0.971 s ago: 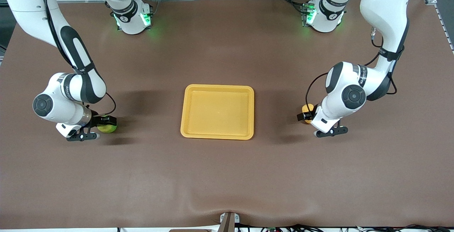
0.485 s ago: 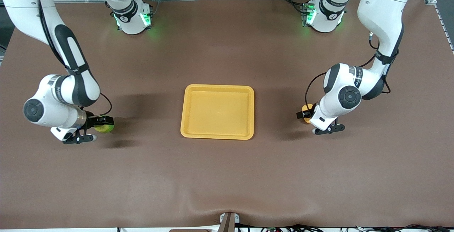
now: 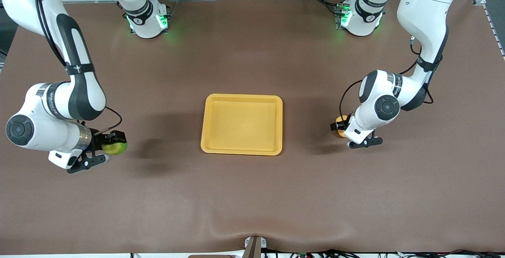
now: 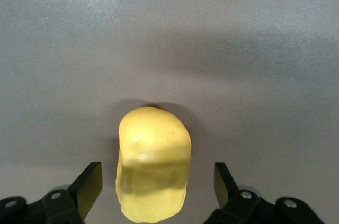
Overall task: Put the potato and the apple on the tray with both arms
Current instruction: 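Close the right gripper on the apple while the left gripper grasps the potato, then lift and carry the apple and potato over the yellow tray with both grippers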
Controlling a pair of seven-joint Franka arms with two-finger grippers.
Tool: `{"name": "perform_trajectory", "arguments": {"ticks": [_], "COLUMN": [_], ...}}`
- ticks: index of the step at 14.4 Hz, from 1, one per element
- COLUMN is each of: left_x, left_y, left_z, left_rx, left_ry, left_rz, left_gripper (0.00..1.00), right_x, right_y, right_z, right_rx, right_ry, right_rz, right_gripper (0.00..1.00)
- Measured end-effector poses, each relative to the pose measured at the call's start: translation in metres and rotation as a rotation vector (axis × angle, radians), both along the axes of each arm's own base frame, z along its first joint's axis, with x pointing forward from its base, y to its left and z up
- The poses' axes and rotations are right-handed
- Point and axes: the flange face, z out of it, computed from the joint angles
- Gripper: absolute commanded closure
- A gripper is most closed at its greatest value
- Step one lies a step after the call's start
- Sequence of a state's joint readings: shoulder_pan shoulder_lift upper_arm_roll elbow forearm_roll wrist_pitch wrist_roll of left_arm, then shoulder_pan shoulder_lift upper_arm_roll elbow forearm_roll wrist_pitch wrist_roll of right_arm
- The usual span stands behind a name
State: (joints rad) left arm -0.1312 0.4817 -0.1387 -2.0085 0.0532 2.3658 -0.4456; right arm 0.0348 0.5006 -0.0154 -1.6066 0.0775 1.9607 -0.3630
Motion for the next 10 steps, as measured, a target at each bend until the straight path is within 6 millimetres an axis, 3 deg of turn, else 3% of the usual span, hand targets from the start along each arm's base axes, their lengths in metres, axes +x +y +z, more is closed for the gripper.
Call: {"name": "perform_trajectory", "arguments": {"ticks": [2,6,8,10], "left_x": [-0.001,-0.002,-0.001,0.000], "left_y": [-0.001,-0.002,-0.003,-0.005], "left_z": [-0.001,-0.001,-0.001,0.001], "left_rx": [0.001,0.004,0.006,0.005], "left_ry": [0.002,0.000,-0.004,-0.012], "left_rz": [-0.002,-0.008,-0.015,-0.019], "left_gripper": [0.34,0.90,0.99,1.00], "right_x": [-0.002,-0.008,-0.012,-0.015], "right_y": [0.022,0.076,0.100,0.117], "right_z": [0.004,0.004,0.004,0.002], "right_rx": [0.001,-0.017,-0.030,-0.026], "right_ry": [0.024,0.039,0.042,0.047], "right_rz": [0.033,0.007,-0.034,-0.069], "right_gripper": [1.00,1.00,1.00,1.00]}}
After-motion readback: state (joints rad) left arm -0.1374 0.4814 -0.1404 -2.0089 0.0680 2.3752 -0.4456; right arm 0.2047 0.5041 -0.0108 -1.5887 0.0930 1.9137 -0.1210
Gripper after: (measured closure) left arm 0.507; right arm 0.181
